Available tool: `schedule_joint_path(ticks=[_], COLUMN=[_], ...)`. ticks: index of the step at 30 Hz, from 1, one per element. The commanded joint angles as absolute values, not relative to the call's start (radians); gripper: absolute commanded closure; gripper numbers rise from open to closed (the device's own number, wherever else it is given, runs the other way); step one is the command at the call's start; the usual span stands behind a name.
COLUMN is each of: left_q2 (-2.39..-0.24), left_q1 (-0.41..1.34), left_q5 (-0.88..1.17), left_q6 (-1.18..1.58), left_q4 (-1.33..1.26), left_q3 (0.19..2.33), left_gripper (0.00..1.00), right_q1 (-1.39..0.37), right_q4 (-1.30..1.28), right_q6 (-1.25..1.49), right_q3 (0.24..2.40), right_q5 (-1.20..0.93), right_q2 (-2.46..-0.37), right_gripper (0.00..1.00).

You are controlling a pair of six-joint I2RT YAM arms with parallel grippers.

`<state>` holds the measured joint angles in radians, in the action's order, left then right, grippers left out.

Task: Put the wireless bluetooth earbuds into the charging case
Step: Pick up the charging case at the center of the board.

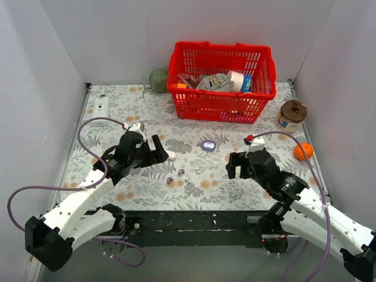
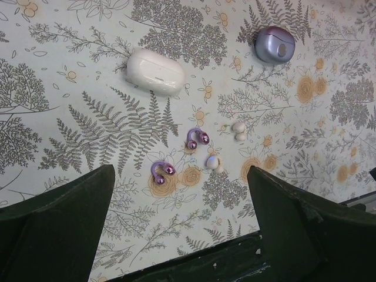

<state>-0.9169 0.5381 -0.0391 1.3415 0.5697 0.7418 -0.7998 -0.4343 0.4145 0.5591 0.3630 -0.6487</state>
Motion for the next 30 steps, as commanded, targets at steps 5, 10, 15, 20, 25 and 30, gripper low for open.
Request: schedule_joint_path(ticks=[5, 10, 15, 20, 25, 30], left_q2=[-1.025, -1.160, -1.256, -1.379, -1.480, -1.538], left_q1=[0.538, 0.545, 0.557, 0.580, 0.580, 0.581], left_q5=[0.041, 0.013, -0.072, -0.129, -0.104, -0.101], left_q6=[1.187, 1.137, 1.082, 1.060, 1.028, 1.020], left_q4=[0.565, 0.581, 0.618, 0.637, 0.643, 0.605], left_q3=[0.836, 0.868, 0.942, 1.018, 1.060, 1.052], left_gripper=[0.02, 0.02, 0.02, 0.02, 0.02, 0.02], right_q1=[-0.804, -0.804, -0.805, -0.804, -0.804, -0.805], right_q4=[-0.387, -0.380, -0.379, -0.373, -0.368, -0.368], right_q6=[0.387, 0.368, 0.354, 0.348, 0.345, 0.337], right_q3=[0.574, 0.587, 0.606, 0.600, 0.598, 0.615], right_q5=[0.316, 0.273, 0.267, 0.256, 0.244, 0.233], right_q2=[-0.684, -0.704, -0.715, -0.745, -0.767, -0.778], right_gripper=[0.02, 0.04, 0.05, 0.05, 0.05, 0.05])
